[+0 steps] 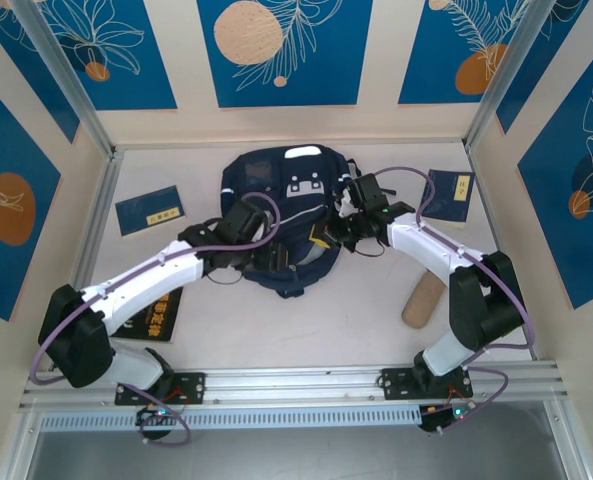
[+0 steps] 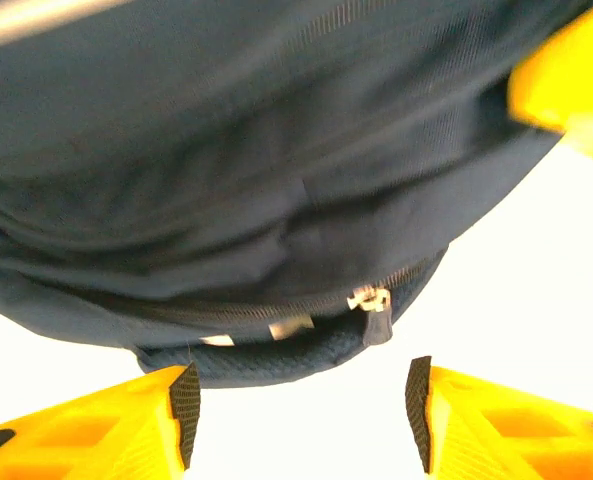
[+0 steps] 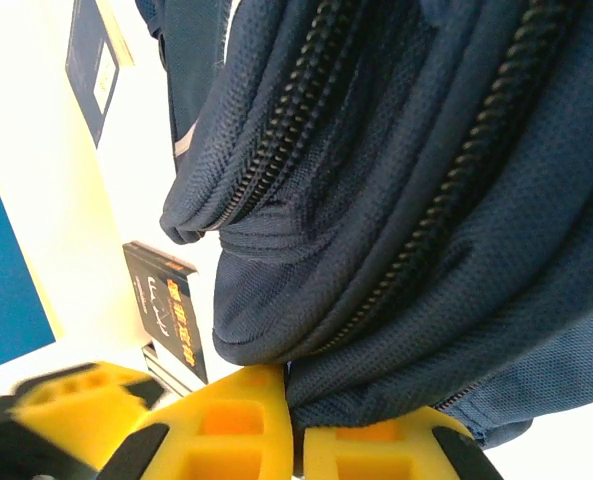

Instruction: Pack books, pencil case, and school supplies into a backpack

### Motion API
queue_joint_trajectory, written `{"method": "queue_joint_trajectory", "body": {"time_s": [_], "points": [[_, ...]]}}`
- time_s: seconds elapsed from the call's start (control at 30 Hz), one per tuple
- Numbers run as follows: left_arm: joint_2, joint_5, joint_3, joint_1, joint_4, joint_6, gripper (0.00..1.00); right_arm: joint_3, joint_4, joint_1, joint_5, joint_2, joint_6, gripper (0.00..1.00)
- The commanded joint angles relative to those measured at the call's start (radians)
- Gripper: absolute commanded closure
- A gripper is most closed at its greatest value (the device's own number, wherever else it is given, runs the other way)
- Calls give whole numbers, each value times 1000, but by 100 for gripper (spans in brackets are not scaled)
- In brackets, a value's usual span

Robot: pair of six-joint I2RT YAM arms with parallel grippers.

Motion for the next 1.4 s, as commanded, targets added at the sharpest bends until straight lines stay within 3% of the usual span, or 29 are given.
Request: {"method": "queue_joint_trajectory", "body": {"time_s": [0.0,0.2,0.53,1.37], "points": [[-18,37,-44,-52,98,-98,48,48,24,16,-61,7,21,92],[30,18,-94,-90,222,-179,56,50,28,21,-68,7,31,92],[140,21,-80,-101,283,-267,59,47,20,30,-87,4,24,93],[119,-182,-131,-117,200,-244,100,37,-5,48,-33,3,36,95]]}}
